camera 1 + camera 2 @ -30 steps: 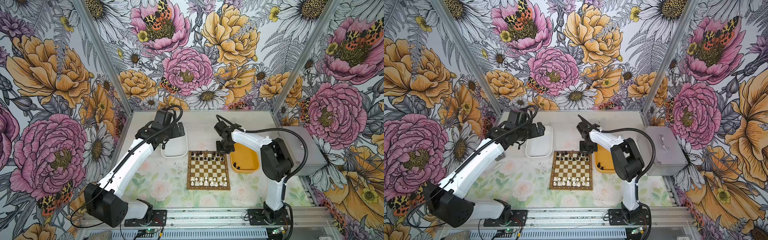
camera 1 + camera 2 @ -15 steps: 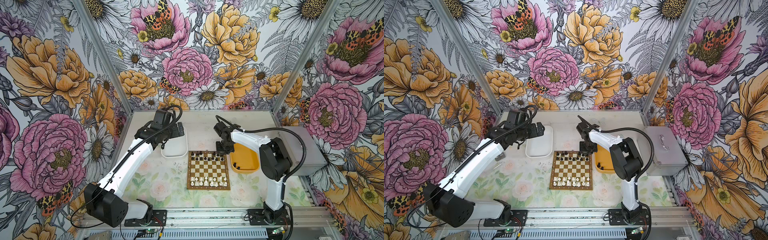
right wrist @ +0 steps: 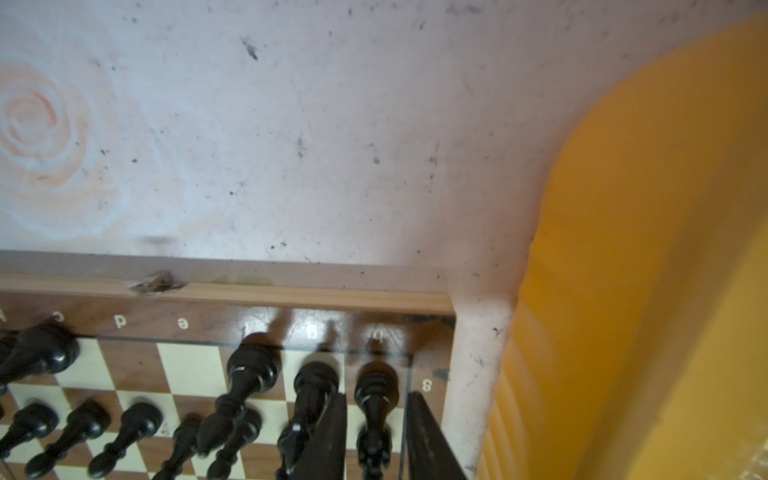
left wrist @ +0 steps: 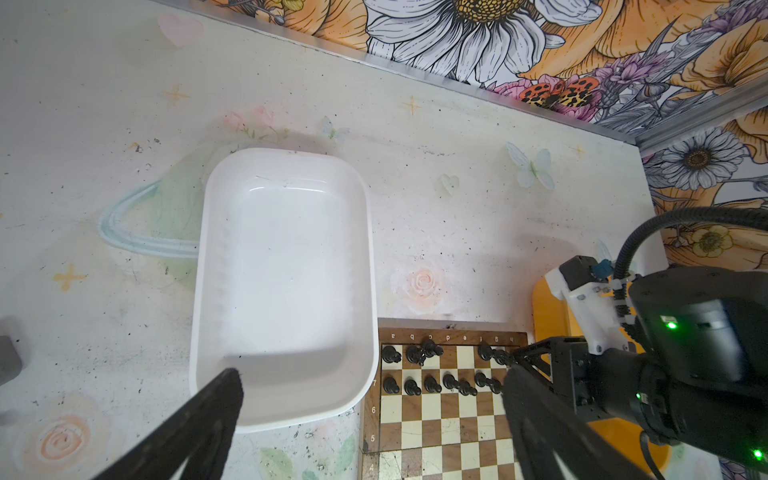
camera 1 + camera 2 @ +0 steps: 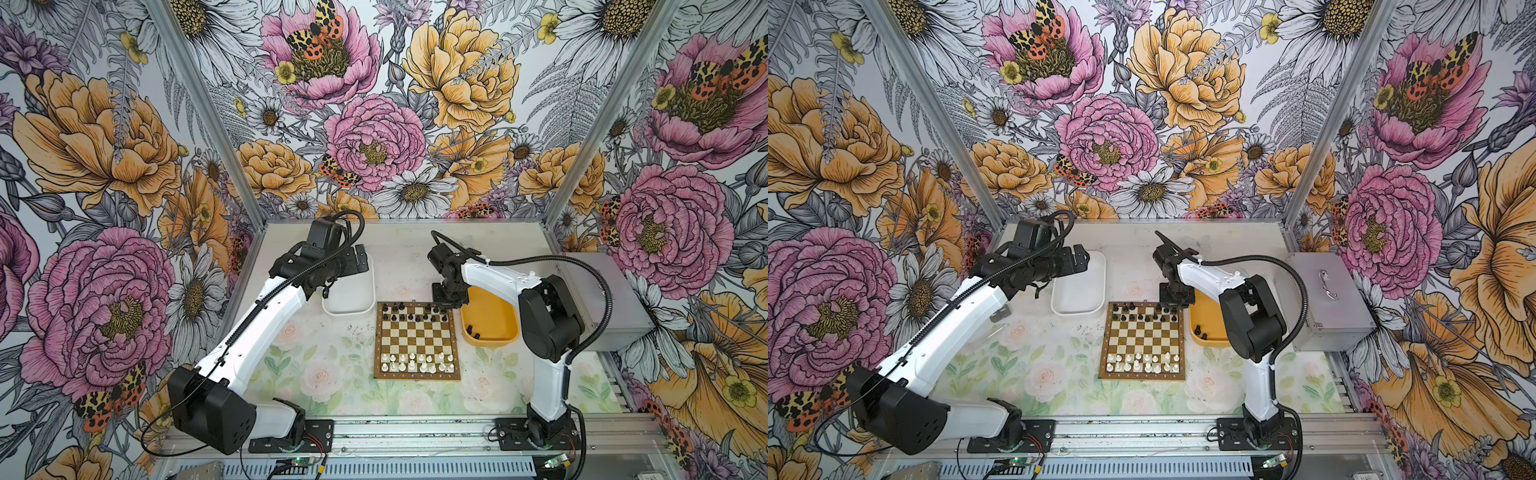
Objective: Set up the chess pieces on the board
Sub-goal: 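Lower the black piece onto an empty far-rank square and open the right gripper, then raise the right gripper and move it back over the yellow tub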
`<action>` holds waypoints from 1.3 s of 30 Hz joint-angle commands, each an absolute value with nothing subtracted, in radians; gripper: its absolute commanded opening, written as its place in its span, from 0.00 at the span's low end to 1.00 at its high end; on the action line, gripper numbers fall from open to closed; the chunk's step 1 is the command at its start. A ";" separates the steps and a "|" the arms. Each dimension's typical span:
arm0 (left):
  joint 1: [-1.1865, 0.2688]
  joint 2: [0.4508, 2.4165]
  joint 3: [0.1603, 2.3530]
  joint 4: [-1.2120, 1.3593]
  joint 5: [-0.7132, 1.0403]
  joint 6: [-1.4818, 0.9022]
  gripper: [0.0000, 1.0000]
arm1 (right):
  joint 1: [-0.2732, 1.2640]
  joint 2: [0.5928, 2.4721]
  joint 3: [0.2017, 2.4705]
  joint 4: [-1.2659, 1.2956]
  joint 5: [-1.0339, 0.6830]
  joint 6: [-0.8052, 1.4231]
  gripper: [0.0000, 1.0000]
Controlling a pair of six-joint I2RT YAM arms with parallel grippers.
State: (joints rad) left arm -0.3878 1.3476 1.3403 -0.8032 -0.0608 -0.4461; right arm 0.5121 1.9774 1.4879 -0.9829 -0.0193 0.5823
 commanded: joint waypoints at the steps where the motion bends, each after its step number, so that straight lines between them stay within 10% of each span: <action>1: -0.385 1.322 1.335 -0.785 -0.050 -0.451 0.99 | 0.517 1.972 1.496 -0.964 0.004 0.571 0.29; 23: -0.493 1.459 1.478 -0.743 -0.053 -0.424 0.99 | 0.432 1.803 1.574 -1.031 0.107 0.543 0.38; 39: -0.720 1.646 1.575 -0.664 -0.037 -0.391 0.99 | 0.380 1.486 1.197 -1.044 0.114 0.628 0.35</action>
State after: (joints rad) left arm -0.7292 1.6516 1.5448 -0.7006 -0.0463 -0.4107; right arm 0.3801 1.5196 1.2285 -1.0431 0.1081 0.5976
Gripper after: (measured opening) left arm 0.989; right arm 0.356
